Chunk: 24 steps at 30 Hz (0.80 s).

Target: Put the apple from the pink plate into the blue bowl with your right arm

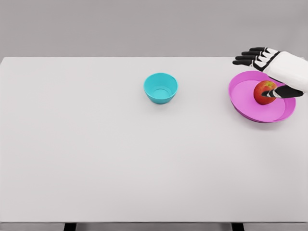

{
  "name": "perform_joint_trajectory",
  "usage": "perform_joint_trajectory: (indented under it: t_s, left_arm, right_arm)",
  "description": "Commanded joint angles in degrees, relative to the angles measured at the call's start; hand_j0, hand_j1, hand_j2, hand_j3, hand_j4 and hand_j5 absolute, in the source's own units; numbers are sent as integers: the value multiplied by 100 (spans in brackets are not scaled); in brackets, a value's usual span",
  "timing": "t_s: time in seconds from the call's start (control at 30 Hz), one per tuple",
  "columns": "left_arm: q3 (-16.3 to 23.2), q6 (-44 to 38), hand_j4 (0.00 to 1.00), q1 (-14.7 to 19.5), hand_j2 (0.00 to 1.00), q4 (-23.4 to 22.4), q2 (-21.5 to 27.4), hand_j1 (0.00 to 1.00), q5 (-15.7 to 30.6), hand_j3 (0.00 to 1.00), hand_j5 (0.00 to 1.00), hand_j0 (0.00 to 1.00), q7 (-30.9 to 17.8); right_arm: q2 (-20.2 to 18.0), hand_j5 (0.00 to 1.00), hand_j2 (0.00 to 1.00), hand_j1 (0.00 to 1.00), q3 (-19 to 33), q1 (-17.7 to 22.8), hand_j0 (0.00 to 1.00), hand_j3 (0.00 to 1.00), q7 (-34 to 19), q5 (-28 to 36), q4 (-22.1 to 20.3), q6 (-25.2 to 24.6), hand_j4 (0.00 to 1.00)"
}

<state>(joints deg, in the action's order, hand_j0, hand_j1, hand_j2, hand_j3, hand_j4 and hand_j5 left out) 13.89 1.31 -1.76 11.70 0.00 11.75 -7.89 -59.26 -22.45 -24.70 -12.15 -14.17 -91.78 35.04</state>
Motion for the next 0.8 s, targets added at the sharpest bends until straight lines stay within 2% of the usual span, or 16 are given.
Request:
perform_joint_trajectory:
  t_s: [0.0,0.07,0.13,0.17,0.2,0.27,0.3,0.33,0.4,0.47,0.5,0.53,0.57,0.77]
  left_arm:
    - [-1,1,100,0,100,-1,0,100,3,100,100,100,-2]
    - [-1,1,100,0,100,-1,0,100,3,100,100,100,-2]
    - [-1,1,100,0,100,0,0,100,3,100,100,100,-2]
    - [-1,1,100,0,100,8,0,100,3,100,100,100,-2]
    - [-1,1,100,0,100,8,0,100,3,100,100,100,-1]
    - [-1,1,100,0,100,0,0,100,3,100,100,100,-2]
    - [-1,1,100,0,100,-1,0,100,3,100,100,100,-2]
    - [-1,1,100,0,100,-1,0,100,3,100,100,100,-1]
    - [-1,1,100,0,100,-1,0,100,3,100,100,100,-2]
    - [-1,1,100,0,100,0,0,100,3,100,100,100,7]
    - [-1,1,100,0,100,0,0,100,3,100,100,100,-2]
    - [-1,1,100,0,100,0,0,100,3,100,100,100,-2]
    - [-1,1,100,0,100,-1,0,100,3,100,100,100,-2]
    - [-1,1,100,0,100,8,0,100,3,100,100,100,-2]
  right_arm:
    - [-33,100,100,100,3,0,100,100,2,29,-7,-4,100]
    - [-60,100,100,100,30,-9,100,100,19,46,177,-4,100]
    - [-68,100,100,100,381,79,100,100,19,37,854,-4,100]
    - [-77,100,100,100,390,114,100,100,2,37,1126,-4,100]
    - [-68,100,100,100,417,114,100,100,-428,37,1303,-4,100]
    - [-51,100,100,100,707,70,100,100,-1834,37,1294,-4,100]
    - [-33,100,100,100,759,35,100,100,-2285,55,1224,-4,100]
    - [-42,100,100,100,838,26,100,100,-2285,90,1258,-4,100]
    - [20,100,100,100,830,9,100,100,-2285,108,1619,-4,100]
    - [28,100,100,100,724,-114,100,100,-2285,64,1777,-4,100]
    - [186,100,100,100,444,-474,100,100,-2285,37,2137,-4,100]
    - [362,100,100,100,-108,-991,100,100,-2285,29,2575,-4,100]
    - [555,100,100,100,-567,-1318,100,100,-2285,29,2919,-4,100]
    - [802,100,100,100,-1051,-1810,100,100,-2285,20,3473,-4,100]
